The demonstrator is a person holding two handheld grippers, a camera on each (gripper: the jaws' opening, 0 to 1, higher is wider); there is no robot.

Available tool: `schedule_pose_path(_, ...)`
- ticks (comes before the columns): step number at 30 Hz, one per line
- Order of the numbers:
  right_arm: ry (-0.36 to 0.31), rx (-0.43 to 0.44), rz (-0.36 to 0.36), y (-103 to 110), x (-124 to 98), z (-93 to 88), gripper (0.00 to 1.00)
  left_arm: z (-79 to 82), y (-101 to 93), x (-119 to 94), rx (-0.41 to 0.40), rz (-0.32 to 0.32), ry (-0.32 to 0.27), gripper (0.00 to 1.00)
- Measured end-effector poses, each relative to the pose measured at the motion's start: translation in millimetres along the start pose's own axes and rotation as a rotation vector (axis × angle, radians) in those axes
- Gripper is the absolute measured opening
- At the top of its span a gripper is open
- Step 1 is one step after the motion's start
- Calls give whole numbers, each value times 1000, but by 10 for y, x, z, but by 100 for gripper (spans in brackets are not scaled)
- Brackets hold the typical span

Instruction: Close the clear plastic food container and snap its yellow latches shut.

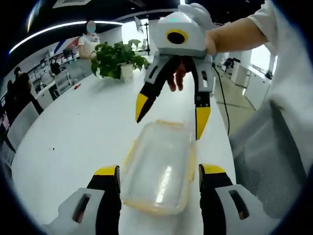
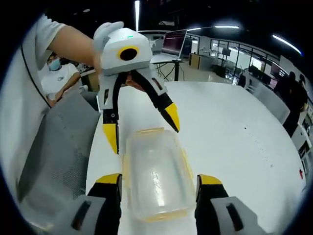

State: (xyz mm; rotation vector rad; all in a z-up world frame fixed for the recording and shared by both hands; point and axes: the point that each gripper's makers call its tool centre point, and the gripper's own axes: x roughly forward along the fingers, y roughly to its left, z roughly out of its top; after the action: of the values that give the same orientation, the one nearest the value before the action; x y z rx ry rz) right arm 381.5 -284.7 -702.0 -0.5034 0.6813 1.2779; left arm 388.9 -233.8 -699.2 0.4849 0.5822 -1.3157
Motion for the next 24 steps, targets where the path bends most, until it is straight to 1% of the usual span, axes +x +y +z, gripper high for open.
schedule_pose_path(1, -6, -1, -6, -1, -7, -5, 70, -9, -1, -11, 0, -4, 0, 69)
schedule_pose_path(2, -9, 0, -5, 4, -16, -12, 72, -9, -17, -20, -1, -13, -7, 72)
schedule_pose_path(4, -17, -2, 7, 37, -36, -34, 70, -26, -34, -46, 9, -25, -13, 74)
schedule_pose_path(6, -26, -4, 5, 42, -41, -49, 78, -33, -36, -58, 0, -32, -24, 77)
schedule_pose_path(8, -10, 21, -19, 0, -29, -119, 87, -68, -33, -58, -9, -35, -25, 82)
schedule_pose_path(10, 6, 16, -26, -21, -17, -194, 86, -116, -20, -56, -4, -29, -21, 83)
schedule_pose_path(11, 6, 20, -25, -22, -14, -214, 89, -123, -23, -59, -7, -33, -27, 87)
schedule_pose_path(12, -3, 45, -30, -28, -4, -228, 94, -116, -24, -49, -33, -35, -46, 92)
schedule_pose_path(13, -11, 58, -38, -43, 1, -237, 97, -140, -13, -44, -31, -32, -37, 97)
schedule_pose_path(14, -11, 59, -38, -47, 2, -246, 98, -148, -11, -41, -29, -31, -36, 99)
schedule_pose_path(16, -1, 62, -39, -43, 23, -300, 96, -217, 34, -34, -11, -20, -22, 96)
schedule_pose_path(18, -2, 63, -42, -43, 43, -325, 97, -260, 55, -22, -17, -25, -20, 93)
schedule_pose_path(19, -2, 65, -43, -45, 48, -336, 95, -280, 64, -16, -18, -24, -16, 92)
schedule_pose_path(22, -14, 77, -48, -52, 67, -340, 94, -312, 88, 2, -39, -23, -15, 91)
schedule_pose_path(24, -13, 65, -54, -57, 88, -350, 92, -320, 83, 6, -33, -24, -13, 89)
